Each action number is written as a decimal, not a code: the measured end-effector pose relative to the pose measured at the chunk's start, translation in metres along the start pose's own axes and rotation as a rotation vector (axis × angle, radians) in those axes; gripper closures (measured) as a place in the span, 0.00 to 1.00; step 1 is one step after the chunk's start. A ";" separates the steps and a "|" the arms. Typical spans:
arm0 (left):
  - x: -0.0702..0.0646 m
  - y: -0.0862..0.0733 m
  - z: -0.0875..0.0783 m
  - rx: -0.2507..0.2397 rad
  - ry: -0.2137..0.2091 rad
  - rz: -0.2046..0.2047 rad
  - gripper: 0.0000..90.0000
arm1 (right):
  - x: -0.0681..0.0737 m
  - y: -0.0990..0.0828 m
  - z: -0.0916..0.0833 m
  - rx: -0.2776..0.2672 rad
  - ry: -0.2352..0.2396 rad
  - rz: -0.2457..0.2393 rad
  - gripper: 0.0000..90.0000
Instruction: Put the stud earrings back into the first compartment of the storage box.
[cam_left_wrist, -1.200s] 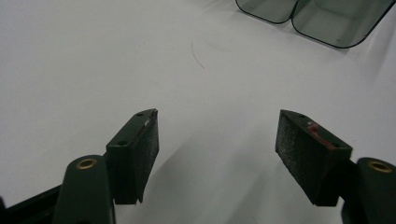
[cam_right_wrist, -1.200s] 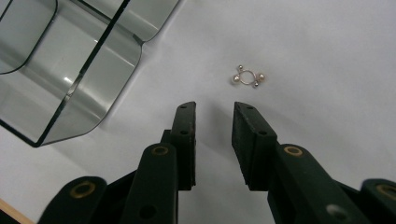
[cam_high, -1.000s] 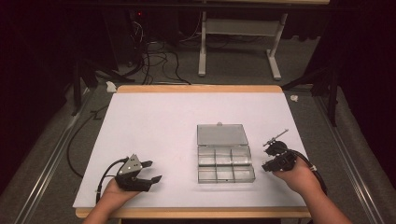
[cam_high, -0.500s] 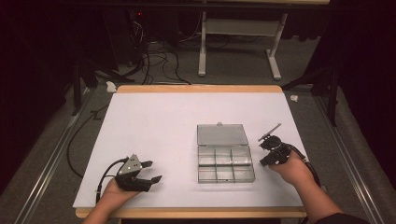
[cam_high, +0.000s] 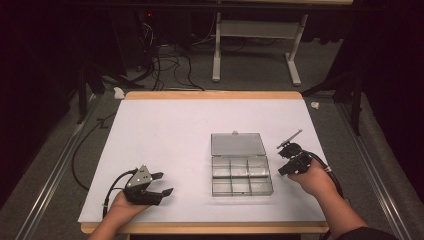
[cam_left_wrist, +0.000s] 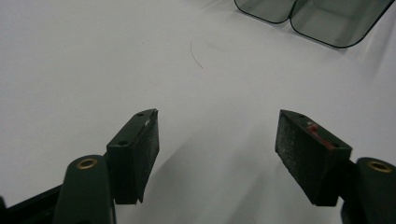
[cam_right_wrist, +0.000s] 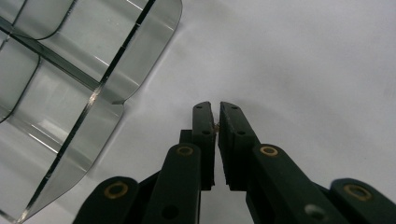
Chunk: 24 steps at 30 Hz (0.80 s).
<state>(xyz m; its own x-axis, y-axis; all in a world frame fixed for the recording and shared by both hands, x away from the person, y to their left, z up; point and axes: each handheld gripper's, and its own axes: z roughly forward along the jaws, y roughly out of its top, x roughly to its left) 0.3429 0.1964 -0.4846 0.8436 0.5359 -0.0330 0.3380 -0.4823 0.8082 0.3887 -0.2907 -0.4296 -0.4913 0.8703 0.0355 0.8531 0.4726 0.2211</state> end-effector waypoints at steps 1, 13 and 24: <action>0.000 0.000 0.000 0.000 0.000 0.000 0.34 | 0.000 0.000 -0.001 0.001 0.001 0.002 0.95; 0.000 0.000 0.000 0.002 -0.002 0.002 0.34 | -0.001 -0.002 -0.013 -0.031 0.040 0.019 0.95; 0.000 0.000 0.000 0.008 -0.003 0.003 0.34 | -0.008 -0.019 0.006 0.017 0.053 0.047 0.95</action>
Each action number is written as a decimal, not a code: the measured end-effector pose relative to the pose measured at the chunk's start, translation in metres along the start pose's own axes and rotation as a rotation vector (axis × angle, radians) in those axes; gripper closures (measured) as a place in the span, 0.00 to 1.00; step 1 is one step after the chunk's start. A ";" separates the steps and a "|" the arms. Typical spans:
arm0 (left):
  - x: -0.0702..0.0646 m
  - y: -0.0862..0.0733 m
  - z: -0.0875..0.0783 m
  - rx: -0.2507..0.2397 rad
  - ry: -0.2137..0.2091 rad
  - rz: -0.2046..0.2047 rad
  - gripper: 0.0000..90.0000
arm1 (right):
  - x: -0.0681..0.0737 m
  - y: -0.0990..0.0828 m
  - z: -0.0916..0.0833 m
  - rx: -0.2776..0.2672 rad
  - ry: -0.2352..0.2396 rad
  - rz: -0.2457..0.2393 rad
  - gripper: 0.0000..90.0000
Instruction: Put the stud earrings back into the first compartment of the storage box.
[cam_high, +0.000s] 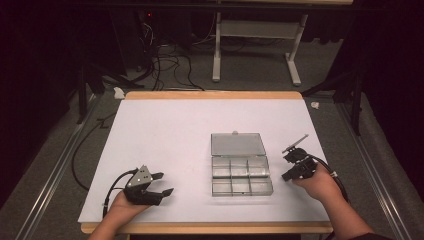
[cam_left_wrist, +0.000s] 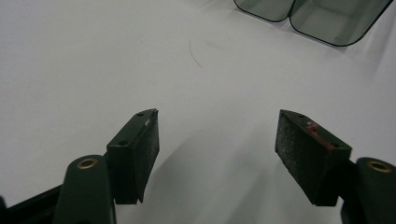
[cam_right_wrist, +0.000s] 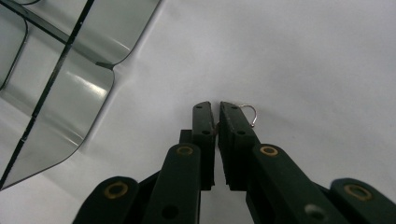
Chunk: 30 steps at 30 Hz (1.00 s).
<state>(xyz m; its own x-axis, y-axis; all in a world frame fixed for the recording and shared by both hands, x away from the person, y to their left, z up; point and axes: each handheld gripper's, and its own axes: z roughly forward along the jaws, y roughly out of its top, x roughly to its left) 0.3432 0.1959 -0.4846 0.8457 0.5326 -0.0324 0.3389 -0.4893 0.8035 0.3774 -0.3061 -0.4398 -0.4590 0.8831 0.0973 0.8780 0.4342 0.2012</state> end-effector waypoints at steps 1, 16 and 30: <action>0.000 0.000 0.000 0.001 0.000 0.000 0.34 | 0.000 0.000 0.000 -0.003 -0.002 -0.004 0.95; 0.000 0.000 0.000 0.001 -0.002 0.001 0.34 | 0.005 0.009 -0.028 -0.075 -0.016 -0.026 0.95; 0.000 0.000 0.000 0.001 0.000 0.001 0.34 | 0.024 0.016 -0.039 -0.053 -0.015 -0.075 0.95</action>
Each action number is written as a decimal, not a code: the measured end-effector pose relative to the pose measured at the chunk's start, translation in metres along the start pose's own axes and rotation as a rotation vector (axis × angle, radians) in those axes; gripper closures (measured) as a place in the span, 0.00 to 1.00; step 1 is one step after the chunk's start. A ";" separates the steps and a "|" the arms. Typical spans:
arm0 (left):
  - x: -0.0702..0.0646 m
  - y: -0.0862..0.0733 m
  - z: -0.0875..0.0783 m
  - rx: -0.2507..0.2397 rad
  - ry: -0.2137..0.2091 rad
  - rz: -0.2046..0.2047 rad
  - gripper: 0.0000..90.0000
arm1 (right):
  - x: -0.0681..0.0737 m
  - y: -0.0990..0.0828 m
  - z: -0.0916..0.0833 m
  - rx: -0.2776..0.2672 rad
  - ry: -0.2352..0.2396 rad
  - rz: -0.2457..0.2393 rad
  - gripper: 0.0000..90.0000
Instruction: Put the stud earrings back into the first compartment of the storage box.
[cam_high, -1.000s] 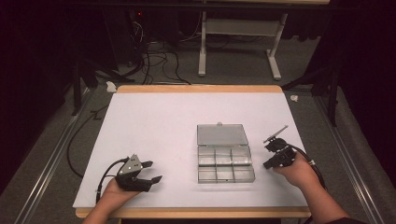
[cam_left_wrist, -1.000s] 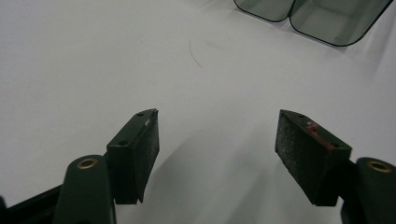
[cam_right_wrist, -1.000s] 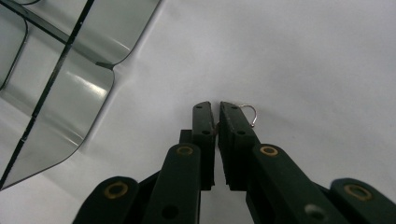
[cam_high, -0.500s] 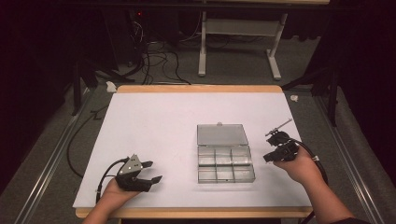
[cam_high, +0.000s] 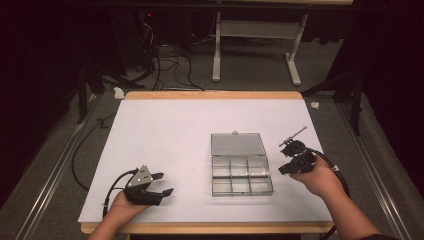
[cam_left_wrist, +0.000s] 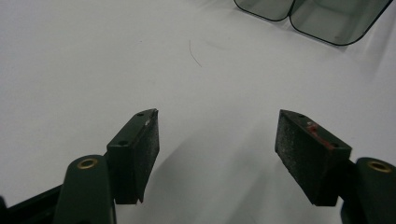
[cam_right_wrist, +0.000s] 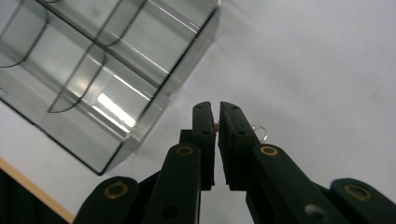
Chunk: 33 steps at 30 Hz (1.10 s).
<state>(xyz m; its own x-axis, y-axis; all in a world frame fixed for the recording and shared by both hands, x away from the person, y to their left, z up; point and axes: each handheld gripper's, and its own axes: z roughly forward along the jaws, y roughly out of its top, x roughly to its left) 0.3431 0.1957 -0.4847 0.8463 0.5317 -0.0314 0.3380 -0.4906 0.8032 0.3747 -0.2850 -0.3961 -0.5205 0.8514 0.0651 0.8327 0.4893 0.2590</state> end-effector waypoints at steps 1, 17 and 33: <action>0.000 0.000 0.000 0.000 0.000 0.001 0.35 | 0.002 0.001 -0.002 0.002 -0.002 -0.007 0.95; 0.000 0.000 0.000 0.000 -0.003 0.001 0.35 | 0.039 0.032 -0.002 0.052 -0.002 -0.116 0.95; 0.000 0.000 0.000 0.002 -0.005 0.003 0.35 | 0.068 0.058 0.014 0.082 0.014 -0.180 0.95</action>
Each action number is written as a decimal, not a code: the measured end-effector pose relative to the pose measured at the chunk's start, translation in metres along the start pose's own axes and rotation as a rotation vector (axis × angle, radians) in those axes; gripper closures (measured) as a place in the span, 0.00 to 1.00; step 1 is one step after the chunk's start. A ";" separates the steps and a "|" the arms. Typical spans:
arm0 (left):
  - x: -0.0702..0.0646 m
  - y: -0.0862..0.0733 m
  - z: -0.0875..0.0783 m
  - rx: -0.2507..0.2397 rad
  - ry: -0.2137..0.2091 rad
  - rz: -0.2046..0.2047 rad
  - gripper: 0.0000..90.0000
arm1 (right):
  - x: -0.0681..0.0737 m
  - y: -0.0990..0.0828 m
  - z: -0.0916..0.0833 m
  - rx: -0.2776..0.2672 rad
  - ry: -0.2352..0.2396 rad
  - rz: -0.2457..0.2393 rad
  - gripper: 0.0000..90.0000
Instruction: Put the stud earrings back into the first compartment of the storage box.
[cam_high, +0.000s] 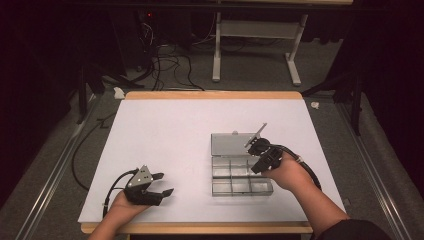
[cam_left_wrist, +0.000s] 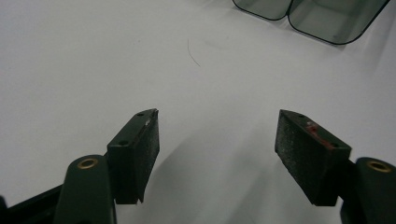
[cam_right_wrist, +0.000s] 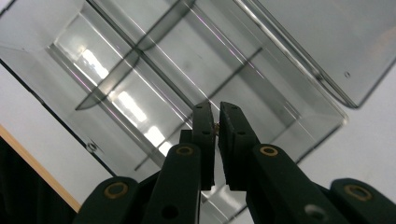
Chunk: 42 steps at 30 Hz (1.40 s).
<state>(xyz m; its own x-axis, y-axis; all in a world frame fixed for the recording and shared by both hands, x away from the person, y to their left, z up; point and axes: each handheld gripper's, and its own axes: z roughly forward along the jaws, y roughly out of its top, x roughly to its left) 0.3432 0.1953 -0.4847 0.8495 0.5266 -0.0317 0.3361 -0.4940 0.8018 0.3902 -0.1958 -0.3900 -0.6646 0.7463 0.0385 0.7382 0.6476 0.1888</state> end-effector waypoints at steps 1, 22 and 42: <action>0.000 0.000 0.000 0.000 0.000 0.000 0.35 | 0.002 0.002 0.001 0.000 0.001 -0.001 0.95; 0.000 0.000 0.000 0.002 -0.008 -0.001 0.35 | 0.032 0.043 0.022 -0.005 0.036 -0.116 0.95; 0.001 0.000 0.000 0.003 -0.012 0.001 0.35 | 0.045 0.072 0.050 0.033 0.050 -0.140 0.95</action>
<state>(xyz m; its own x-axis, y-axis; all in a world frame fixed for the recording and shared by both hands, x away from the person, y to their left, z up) 0.3438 0.1954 -0.4847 0.8547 0.5178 -0.0377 0.3362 -0.4968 0.8001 0.4196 -0.1083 -0.4243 -0.7654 0.6405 0.0632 0.6410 0.7499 0.1637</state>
